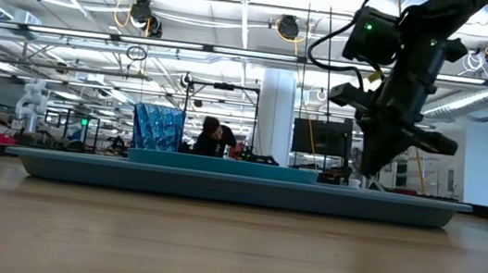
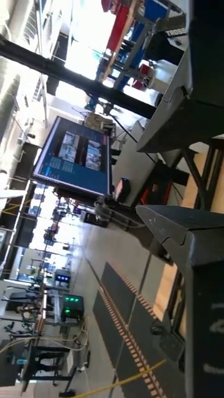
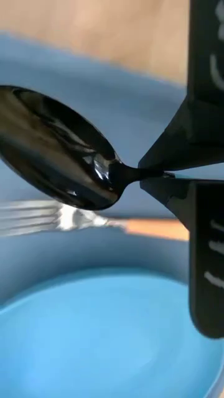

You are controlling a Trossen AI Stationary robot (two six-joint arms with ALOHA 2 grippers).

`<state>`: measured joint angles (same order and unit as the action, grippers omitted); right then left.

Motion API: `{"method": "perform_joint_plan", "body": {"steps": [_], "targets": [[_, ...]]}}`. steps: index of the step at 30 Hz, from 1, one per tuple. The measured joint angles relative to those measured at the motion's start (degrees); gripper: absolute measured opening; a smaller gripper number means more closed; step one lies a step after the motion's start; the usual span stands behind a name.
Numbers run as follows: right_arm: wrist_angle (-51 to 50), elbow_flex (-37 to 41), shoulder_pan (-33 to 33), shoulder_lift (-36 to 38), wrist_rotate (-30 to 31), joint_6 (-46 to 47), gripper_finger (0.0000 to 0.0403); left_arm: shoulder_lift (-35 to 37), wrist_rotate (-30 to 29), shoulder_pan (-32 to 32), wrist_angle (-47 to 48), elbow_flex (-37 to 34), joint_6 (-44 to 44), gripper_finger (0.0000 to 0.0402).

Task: Pick and place plate/cup/fork/spoon on tray
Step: Put the blue spoon on the blue serving tray to the right of the orange fork

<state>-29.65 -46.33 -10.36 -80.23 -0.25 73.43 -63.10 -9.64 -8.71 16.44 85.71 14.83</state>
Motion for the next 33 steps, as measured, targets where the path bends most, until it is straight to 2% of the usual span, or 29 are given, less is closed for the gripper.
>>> {"method": "perform_joint_plan", "body": {"steps": [10, 25, 30, 33], "targets": [[1.0, 0.0, -0.5, -2.6, -1.8, -5.1, 0.0000, -1.3, 0.5, -0.5, -4.8, 0.0, 1.8, 0.0149], [4.2, 0.0, -0.5, -3.4, -2.5, -5.8, 0.0000, -3.0, -0.9, -0.5, -7.7, 0.0, 3.3, 0.0149], [4.2, 0.0, -0.5, -3.4, -2.5, -5.7, 0.0000, -3.1, -0.9, -0.5, -8.6, 0.0, 0.8, 0.0149], [4.9, 0.0, -0.5, -3.4, -2.6, -5.8, 0.0000, -2.7, -1.0, -0.5, -10.5, 0.0, -3.9, 0.0149]]}}
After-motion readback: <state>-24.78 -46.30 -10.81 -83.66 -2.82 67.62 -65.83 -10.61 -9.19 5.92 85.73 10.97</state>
